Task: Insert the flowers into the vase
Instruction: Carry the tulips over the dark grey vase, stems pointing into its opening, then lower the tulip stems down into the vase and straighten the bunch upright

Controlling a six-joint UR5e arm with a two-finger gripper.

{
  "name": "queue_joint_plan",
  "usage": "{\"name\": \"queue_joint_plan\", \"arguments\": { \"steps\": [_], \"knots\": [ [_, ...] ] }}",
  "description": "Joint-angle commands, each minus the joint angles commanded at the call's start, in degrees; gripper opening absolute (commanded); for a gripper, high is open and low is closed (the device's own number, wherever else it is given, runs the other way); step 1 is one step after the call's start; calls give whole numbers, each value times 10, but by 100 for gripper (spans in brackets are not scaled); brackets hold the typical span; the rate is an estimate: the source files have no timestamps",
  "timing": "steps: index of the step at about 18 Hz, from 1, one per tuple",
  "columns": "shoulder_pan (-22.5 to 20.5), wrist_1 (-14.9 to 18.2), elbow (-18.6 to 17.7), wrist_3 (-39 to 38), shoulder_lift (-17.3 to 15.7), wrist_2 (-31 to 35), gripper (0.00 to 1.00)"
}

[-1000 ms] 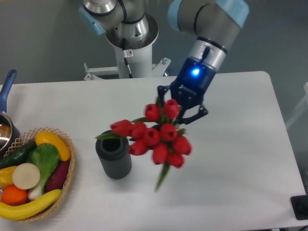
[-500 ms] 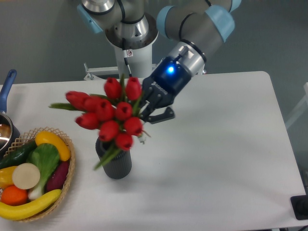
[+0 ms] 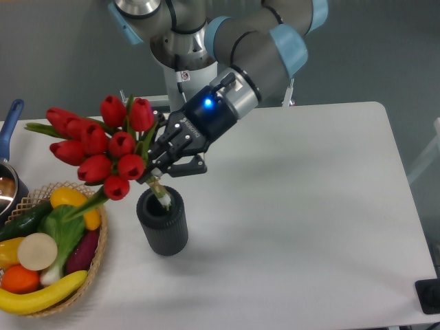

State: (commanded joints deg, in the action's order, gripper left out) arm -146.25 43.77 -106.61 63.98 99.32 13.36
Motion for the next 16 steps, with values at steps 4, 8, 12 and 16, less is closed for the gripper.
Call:
{"name": "queue_joint_plan", "arguments": {
  "steps": [4,8,12,16],
  "knots": [
    [0,1,-4,0,8,0,15],
    [0,1,-9,0,14,0,15],
    [-3,1,-13,2,28,0,15],
    [-5,1,-26,22,39,0,16]
  ]
}}
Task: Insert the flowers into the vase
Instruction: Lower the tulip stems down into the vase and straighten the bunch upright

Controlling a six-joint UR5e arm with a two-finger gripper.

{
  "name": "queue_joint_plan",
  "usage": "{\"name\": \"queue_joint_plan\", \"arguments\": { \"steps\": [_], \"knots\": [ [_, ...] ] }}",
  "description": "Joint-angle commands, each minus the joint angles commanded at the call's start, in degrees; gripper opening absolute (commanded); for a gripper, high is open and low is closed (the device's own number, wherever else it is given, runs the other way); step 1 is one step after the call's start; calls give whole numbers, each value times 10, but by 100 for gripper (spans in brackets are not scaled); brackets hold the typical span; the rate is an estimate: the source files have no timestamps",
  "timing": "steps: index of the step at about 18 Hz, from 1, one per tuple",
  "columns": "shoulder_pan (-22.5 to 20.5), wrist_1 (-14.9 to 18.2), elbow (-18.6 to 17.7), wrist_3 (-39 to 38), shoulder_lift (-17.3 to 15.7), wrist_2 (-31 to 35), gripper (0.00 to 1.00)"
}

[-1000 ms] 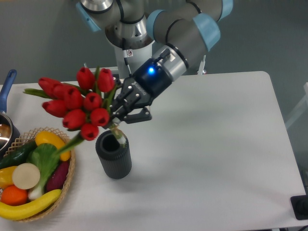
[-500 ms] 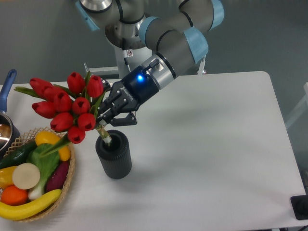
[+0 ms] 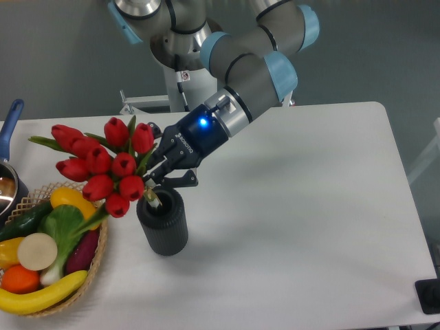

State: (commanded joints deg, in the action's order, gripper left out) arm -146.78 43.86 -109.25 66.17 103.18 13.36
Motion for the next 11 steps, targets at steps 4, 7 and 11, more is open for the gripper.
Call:
{"name": "queue_joint_plan", "arguments": {
  "steps": [4,7,11],
  "knots": [
    [-2,0,-10,23,22,1,17],
    [-3,0,-12,35,28,2,17],
    [-11,0,-27,39,30,2,18]
  ]
}}
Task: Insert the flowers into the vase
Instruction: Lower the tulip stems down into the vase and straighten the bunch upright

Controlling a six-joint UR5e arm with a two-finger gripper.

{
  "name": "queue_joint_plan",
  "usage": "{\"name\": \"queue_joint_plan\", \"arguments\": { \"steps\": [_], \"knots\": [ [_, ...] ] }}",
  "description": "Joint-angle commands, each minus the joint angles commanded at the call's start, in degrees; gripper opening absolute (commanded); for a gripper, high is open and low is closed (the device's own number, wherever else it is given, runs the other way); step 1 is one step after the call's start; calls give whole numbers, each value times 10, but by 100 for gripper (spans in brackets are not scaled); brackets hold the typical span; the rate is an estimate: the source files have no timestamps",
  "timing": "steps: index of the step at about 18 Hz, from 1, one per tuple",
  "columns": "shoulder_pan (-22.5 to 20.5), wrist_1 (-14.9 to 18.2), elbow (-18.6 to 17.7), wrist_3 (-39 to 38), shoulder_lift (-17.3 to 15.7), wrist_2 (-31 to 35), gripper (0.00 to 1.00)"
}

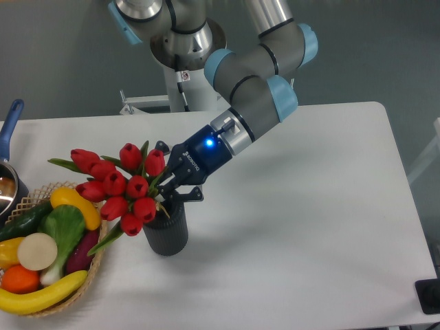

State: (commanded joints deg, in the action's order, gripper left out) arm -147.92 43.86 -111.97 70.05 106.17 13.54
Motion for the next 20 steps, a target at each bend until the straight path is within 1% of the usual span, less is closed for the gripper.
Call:
{"name": "queue_joint_plan", "arguments": {
  "steps": [4,6,17,19,20],
  "knots": [
    [-10,0,-14,29,4,0,20],
    [-10,0,-18,30,5,1,23],
    [-4,0,-26,31,18,4,23],
    [-4,-1,-25,32,23,4,27],
    [-4,-1,-23,32,25,4,34]
  ]
}}
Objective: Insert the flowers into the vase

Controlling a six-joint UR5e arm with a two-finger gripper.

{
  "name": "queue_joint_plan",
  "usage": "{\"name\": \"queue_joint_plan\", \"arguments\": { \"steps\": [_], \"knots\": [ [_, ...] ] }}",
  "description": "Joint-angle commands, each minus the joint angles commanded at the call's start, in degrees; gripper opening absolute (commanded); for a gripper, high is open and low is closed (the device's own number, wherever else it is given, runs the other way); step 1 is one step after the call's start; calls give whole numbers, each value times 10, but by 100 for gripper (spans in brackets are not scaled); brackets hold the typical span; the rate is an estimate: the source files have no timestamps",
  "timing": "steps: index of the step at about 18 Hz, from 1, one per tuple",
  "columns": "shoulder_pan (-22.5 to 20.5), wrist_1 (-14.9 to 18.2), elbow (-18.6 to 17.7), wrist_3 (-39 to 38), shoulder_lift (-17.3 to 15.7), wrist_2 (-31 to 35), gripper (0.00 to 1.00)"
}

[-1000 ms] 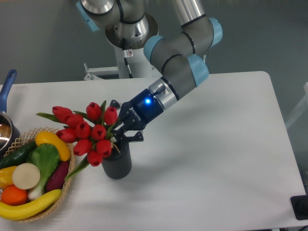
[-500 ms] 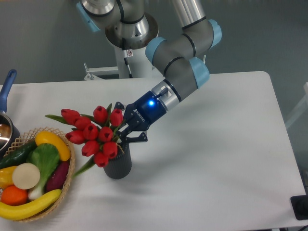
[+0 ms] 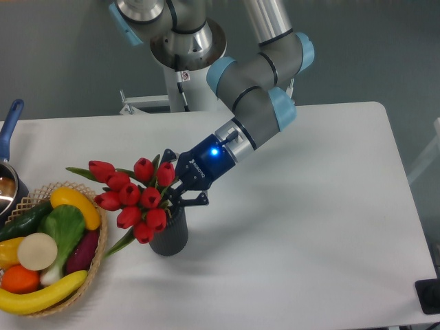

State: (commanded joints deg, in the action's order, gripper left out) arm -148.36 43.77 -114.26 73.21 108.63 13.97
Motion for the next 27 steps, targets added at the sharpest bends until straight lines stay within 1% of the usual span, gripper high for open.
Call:
{"name": "queue_joint_plan", "arguments": {
  "steps": [1,3,4,8,10,12,13,15,17,19,20,22,25,26,27],
  "knots": [
    [0,0,4,6,1,0,50],
    [0,0,4,34,4,1,78],
    [0,1,4,43,5,1,85],
    [-3,1,4,46,4,1,92],
    [-5,1,1,46,1,1,99],
    [-9,1,1,46,-3,3,100],
    [-15,1,0,46,-10,8,100],
    [-27,0,-2,46,-34,29,100],
    [-43,0,-4,46,-55,81,100],
    [-68,0,-4,46,-78,139,100],
    [-83,0,-1,46,-85,155,100],
    [-118,-1,3,47,-103,162,100],
    [-178,2,18,47,-145,163,100],
    [-193,3,9,47,-154,163,100],
    [-202,3,9,45,-156,163,100]
  ]
}}
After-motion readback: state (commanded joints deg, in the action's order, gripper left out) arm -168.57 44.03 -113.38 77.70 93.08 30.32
